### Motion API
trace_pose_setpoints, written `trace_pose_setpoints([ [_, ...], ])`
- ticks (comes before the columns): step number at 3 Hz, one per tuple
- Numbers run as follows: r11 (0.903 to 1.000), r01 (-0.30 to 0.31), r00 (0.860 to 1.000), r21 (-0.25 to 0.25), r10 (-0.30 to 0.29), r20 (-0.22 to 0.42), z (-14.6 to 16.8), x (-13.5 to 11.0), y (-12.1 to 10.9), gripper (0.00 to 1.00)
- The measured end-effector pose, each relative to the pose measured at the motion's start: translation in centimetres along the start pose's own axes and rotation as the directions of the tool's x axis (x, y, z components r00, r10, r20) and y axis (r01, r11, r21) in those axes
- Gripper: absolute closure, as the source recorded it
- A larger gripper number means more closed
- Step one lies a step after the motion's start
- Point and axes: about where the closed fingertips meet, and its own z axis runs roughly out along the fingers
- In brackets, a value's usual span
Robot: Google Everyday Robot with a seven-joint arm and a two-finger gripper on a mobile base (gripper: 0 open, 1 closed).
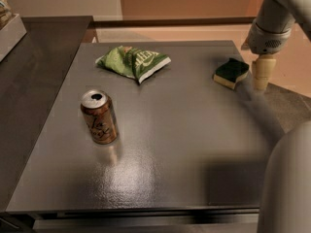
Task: Move sponge near orange can
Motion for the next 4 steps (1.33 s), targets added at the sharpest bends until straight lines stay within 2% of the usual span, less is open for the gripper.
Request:
trace_pose_setpoints([
  [2, 0.9995, 0.022, 0.998, -0.021, -0.021, 0.056, 1.4, -1.9, -1.6, 0.0],
  [3, 0.9993, 0.025, 0.997, -0.029, -0.023, 0.07, 2.0, -2.3, -2.1, 0.16],
  [4, 0.9987, 0.034, 0.996, -0.039, -0.031, 0.082, 2.4, -2.8, -2.1, 0.4],
])
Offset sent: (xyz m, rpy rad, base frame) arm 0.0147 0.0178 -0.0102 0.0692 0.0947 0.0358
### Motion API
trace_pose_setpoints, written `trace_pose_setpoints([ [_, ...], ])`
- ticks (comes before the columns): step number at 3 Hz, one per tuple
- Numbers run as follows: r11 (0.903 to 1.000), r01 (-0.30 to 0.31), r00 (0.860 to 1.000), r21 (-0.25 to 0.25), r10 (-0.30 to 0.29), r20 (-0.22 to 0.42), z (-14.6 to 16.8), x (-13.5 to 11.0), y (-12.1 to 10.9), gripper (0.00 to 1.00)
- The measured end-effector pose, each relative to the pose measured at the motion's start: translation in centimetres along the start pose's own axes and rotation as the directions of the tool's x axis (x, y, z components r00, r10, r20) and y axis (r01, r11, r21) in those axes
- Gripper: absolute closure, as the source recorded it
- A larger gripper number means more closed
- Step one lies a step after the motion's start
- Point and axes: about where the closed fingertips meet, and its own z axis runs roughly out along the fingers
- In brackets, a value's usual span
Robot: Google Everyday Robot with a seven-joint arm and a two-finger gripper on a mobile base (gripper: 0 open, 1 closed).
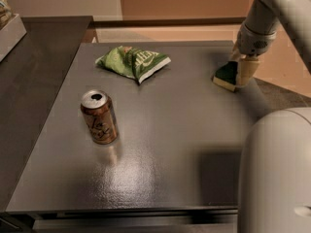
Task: Move sponge near orange can
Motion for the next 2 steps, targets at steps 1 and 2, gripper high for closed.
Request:
trace_pose_setpoints([
  [1, 1.0, 0.001, 1.0, 0.0, -0.001, 0.009, -0.2, -0.3, 0.1, 0.63],
  [2, 1.0, 0.001, 0.999, 0.002, -0.001, 0.045, -1.2, -1.3, 0.6, 0.87],
])
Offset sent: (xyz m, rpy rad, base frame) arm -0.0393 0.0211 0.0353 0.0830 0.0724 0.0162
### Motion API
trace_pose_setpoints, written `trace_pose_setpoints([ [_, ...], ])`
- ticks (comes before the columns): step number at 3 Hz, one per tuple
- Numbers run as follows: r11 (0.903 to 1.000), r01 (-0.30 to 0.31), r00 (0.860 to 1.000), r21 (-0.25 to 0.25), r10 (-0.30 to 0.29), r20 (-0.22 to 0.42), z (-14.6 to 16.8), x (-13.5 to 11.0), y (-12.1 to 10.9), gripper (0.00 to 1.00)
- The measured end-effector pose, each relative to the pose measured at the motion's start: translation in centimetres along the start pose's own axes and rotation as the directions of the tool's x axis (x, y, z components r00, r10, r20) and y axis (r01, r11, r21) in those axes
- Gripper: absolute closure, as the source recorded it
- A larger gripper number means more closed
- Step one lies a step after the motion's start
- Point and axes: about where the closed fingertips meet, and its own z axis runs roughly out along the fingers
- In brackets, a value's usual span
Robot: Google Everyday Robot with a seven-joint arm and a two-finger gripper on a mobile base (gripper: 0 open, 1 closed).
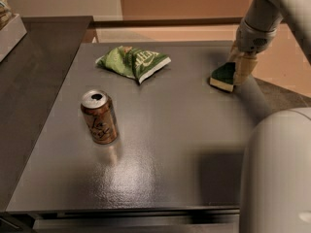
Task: Move sponge near orange can
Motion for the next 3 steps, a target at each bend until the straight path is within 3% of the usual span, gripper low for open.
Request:
trace_pose_setpoints([
  [1, 1.0, 0.005, 0.999, 0.002, -0.005, 0.039, -1.7, -2.2, 1.0, 1.0],
  [3, 0.9941, 0.108, 0.99, -0.008, -0.107, 0.092, -3.8, -9.3, 5.9, 1.0],
])
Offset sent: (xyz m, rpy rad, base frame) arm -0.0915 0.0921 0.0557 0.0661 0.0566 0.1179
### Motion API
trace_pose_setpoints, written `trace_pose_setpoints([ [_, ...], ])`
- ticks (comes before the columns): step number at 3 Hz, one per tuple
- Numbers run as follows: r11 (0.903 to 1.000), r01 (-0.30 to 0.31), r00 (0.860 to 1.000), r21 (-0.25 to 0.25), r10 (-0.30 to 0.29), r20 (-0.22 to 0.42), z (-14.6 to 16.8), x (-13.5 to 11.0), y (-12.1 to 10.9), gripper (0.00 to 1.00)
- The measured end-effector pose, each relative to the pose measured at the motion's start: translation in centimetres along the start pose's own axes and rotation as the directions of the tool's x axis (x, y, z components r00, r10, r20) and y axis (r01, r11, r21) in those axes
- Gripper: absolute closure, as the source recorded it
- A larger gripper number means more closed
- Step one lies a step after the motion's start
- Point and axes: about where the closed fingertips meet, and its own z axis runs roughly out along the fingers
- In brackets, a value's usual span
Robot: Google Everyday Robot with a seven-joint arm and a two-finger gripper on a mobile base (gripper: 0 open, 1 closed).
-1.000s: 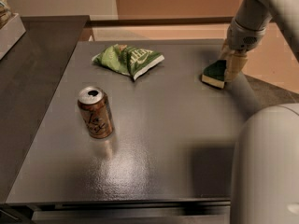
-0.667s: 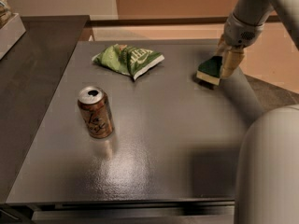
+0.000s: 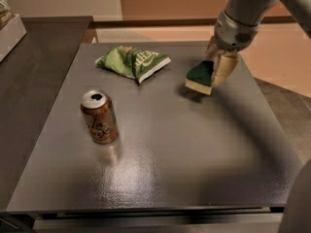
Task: Move sponge near orange can
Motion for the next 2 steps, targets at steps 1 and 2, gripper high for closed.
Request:
trace_pose_setpoints([
  [1, 0.9959, 0.075, 0.997, -0.05, -0.074, 0.023, 1.5, -4.1, 3.5, 1.0],
  [2, 0.986, 0.137, 0.99, -0.096, -0.134, 0.032, 3.7, -7.0, 6.3, 1.0],
])
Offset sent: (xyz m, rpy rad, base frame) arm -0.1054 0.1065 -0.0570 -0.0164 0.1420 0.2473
